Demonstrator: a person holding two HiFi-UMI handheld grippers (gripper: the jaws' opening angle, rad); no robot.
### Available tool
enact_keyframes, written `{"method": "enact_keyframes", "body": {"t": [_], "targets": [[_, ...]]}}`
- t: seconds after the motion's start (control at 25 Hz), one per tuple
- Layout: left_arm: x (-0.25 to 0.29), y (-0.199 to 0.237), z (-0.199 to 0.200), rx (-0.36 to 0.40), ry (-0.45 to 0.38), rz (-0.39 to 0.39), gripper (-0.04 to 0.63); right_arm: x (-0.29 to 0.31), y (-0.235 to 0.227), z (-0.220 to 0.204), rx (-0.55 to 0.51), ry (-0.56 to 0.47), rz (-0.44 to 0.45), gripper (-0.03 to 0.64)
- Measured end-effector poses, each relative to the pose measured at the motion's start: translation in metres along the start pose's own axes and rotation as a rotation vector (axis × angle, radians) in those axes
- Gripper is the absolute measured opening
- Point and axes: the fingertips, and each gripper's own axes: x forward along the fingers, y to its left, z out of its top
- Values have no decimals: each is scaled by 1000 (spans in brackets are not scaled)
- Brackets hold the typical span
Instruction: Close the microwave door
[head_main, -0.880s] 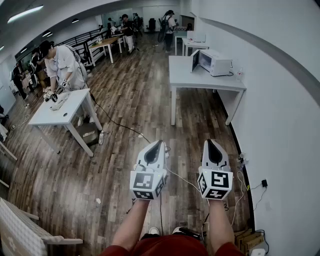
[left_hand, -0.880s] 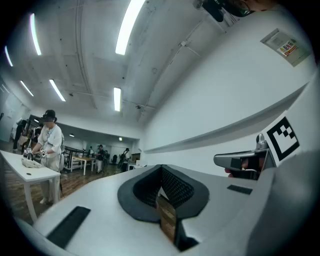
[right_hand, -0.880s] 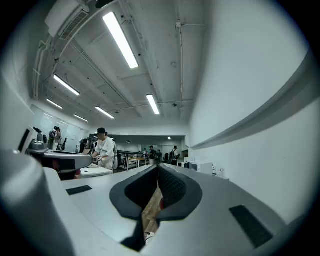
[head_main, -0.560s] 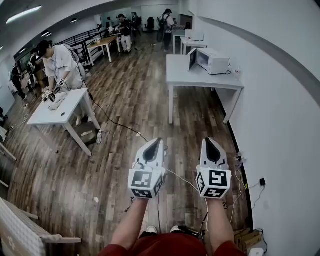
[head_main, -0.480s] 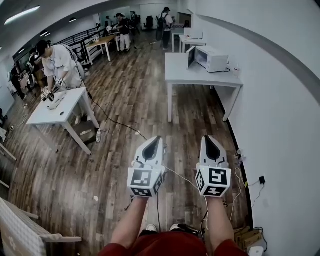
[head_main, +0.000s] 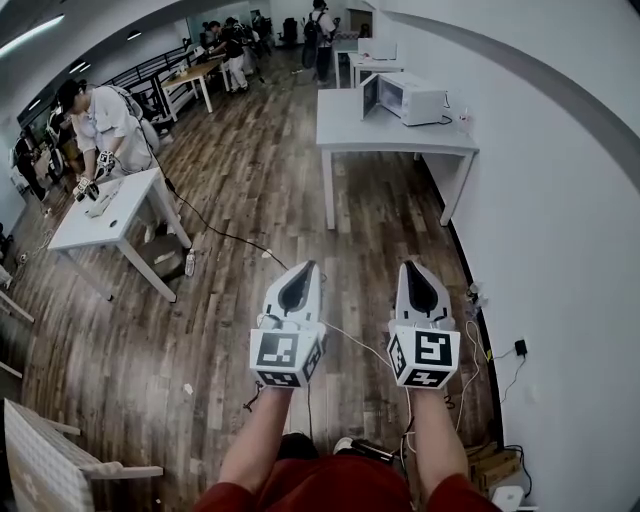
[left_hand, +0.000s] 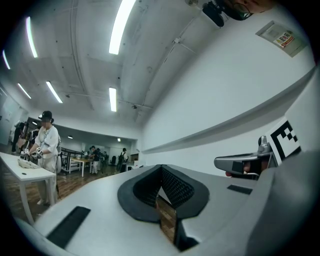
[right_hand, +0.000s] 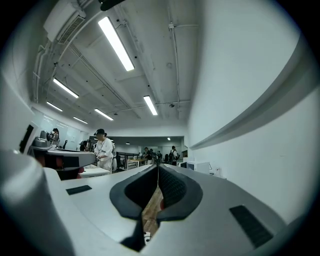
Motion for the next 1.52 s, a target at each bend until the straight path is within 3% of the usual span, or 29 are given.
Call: {"method": "enact_keyframes", "body": {"t": [0.4,0.68,1.16,1.52], "targets": [[44,13,-22,-19,13,-19,26,44,-13,-24,6,26,-5,28],[98,62,-33,-16,-4,-31,26,116,-3,-35,-16,37,-15,28],[186,184,-44,-40,-5,-39,26,256,35,-49,-39,66,-29,28],[242,214,-51,-32,-7,-88,26,313,26,-54,-46,54,-83,28]]}}
